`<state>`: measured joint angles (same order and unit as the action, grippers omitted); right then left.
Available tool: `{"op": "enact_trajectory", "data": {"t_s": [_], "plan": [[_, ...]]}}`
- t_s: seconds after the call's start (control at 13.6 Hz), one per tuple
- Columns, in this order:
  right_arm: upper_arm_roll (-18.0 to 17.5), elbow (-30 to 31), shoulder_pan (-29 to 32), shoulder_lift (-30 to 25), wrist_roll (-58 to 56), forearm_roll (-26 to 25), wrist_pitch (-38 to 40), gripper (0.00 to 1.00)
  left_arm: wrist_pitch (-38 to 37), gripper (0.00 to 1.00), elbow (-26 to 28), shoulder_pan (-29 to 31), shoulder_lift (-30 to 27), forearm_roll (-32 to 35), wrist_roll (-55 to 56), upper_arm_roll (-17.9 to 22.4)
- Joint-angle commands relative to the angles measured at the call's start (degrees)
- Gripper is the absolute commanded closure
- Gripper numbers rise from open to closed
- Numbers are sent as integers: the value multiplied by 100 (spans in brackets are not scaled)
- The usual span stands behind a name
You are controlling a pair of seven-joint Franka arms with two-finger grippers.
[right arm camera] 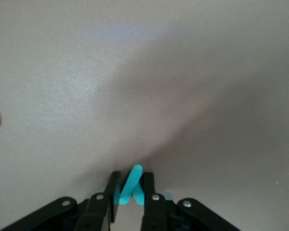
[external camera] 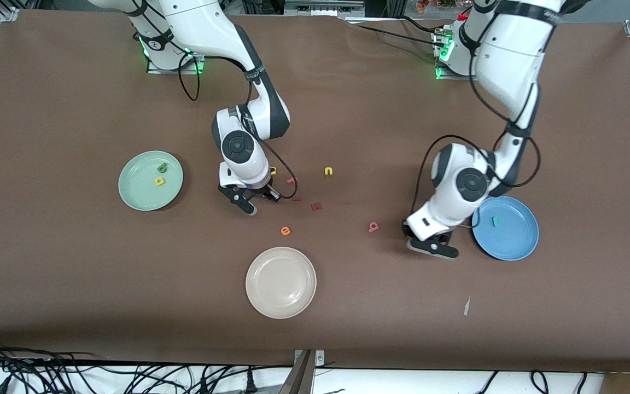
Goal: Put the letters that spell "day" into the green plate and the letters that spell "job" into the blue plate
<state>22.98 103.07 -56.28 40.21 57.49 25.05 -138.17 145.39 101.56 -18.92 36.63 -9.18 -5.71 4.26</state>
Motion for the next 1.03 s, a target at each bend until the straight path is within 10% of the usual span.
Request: {"op": "enact_trajectory", "data": {"t_s": [0.0, 0.29, 0.59, 0.95], "plan": [[14, -50, 3, -22, -141, 114, 54, 100, -598, 72, 654, 703, -1015, 22, -1043, -48], [811, -121, 12, -434, -1411, 96, 1429, 100, -1013, 64, 1163, 1591, -1544, 22, -2519, -48], [1900, -86, 12, -603, -3352, 105, 2495, 100, -995, 31, 1253, 1708, -1536, 4, -2725, -57], [2325, 387, 949, -559, -5911, 114, 2761, 100, -942, 30, 1043, 1296, -1431, -451, -2271, -294]]}}
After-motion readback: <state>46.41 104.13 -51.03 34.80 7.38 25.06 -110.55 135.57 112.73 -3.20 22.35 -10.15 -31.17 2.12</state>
